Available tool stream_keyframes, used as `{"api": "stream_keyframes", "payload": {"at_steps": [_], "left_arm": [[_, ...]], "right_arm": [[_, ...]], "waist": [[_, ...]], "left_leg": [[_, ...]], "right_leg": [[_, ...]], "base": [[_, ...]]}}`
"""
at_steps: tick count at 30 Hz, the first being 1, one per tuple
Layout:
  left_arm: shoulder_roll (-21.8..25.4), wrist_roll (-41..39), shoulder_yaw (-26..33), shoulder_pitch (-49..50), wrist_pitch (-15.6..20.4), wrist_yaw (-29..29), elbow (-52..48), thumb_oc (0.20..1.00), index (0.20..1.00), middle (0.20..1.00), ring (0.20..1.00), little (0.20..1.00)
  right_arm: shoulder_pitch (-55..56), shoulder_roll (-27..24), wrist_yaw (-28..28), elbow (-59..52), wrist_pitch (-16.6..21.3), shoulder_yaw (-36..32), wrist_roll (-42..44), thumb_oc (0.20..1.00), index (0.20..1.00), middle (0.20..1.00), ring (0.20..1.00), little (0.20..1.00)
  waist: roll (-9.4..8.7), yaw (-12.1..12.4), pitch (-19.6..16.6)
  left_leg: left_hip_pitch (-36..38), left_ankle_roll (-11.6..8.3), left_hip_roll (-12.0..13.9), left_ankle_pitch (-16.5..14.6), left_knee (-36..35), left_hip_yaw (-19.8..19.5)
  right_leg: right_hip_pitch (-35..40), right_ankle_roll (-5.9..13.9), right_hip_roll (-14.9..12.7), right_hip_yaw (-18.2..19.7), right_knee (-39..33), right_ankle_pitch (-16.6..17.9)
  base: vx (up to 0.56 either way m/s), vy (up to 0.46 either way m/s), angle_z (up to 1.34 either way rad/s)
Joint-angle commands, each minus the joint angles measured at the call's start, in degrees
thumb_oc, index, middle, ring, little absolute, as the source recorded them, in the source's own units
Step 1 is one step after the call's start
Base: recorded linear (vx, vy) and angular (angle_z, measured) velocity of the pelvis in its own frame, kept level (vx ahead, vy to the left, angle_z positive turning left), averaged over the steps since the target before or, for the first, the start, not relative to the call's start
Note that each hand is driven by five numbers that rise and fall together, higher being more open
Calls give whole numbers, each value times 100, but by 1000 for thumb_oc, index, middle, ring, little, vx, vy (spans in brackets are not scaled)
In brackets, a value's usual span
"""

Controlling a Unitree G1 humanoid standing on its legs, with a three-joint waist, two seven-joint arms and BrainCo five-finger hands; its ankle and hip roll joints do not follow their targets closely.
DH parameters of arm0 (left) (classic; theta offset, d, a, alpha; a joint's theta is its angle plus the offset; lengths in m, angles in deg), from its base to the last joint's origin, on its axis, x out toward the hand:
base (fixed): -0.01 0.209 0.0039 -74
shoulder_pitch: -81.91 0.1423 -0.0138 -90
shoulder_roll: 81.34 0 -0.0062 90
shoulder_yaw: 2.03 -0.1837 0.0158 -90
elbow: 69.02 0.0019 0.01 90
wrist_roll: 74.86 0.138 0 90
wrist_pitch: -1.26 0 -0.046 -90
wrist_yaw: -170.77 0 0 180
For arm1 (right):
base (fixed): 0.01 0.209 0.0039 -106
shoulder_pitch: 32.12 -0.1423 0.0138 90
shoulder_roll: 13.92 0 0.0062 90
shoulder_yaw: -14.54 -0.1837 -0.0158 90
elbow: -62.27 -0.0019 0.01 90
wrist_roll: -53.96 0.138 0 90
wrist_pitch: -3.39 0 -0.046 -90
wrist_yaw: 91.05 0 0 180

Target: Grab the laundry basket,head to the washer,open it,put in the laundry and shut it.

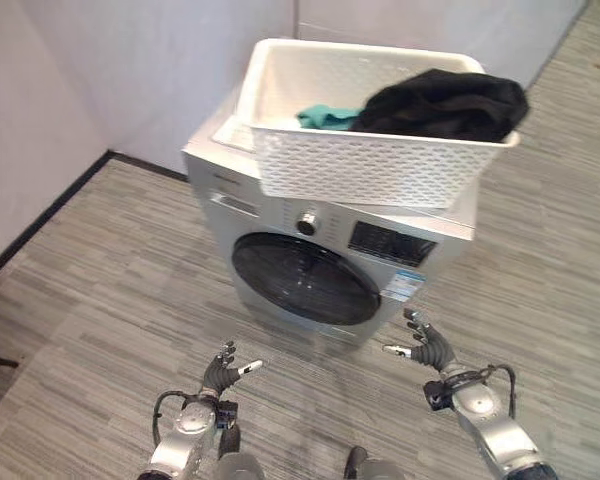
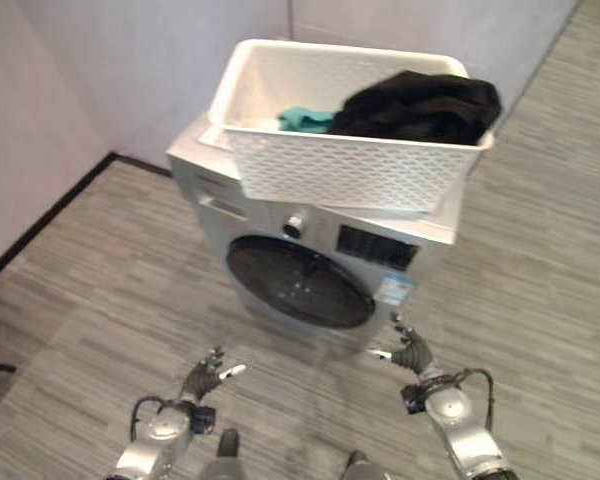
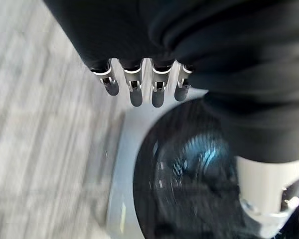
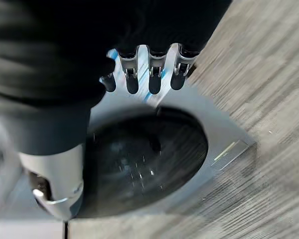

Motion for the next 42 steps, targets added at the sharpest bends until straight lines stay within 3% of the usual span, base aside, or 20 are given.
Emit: {"api": "stream_keyframes", "payload": {"at_steps": [1,9,22,32,42], "left_arm": [[187,208,195,232,174,200,-344,1000,1000,1000,1000,1000],[283,339,307,454,169,381,-451,1000,1000,1000,1000,1000],[278,280,286,430,179,365,-531,1000,1000,1000,1000,1000],[342,11,232,249,288,132,-625,1000,1000,1000,1000,1000],[326,-201,150,101,418,-90,-700,1000,1000,1000,1000,1000]], "right_arm": [[-266,-141,70,166,233,24,-344,1000,1000,1000,1000,1000],[-756,-235,237,831,172,117,-1033,1000,1000,1000,1000,1000],[-746,-336,577,833,-4,-200,-1560,1000,1000,1000,1000,1000],[-2167,-120,1195,2172,-143,317,-1657,1000,1000,1000,1000,1000],[-2987,215,1698,3119,-279,621,-1715,1000,1000,1000,1000,1000]], "waist": [[-84,190,-213],[-163,458,-197],[-239,502,-67],[-128,809,238],[-18,957,405]], "left_leg": [[-239,163,155,-75,-121,-251],[-321,249,-111,-124,-192,-341],[-523,258,-140,-61,-227,-452],[-1016,218,-175,73,-170,-525],[-1268,217,-278,118,-113,-509]], "right_leg": [[250,-152,-219,83,33,-92],[334,14,-417,-79,-91,34],[259,32,-373,-127,-136,36],[33,-4,-243,-161,-443,153],[-124,-24,-232,-87,-617,285]], "base": [[27,103,12],[16,49,7],[0,-11,4],[-49,-13,2],[-18,3,0]]}}
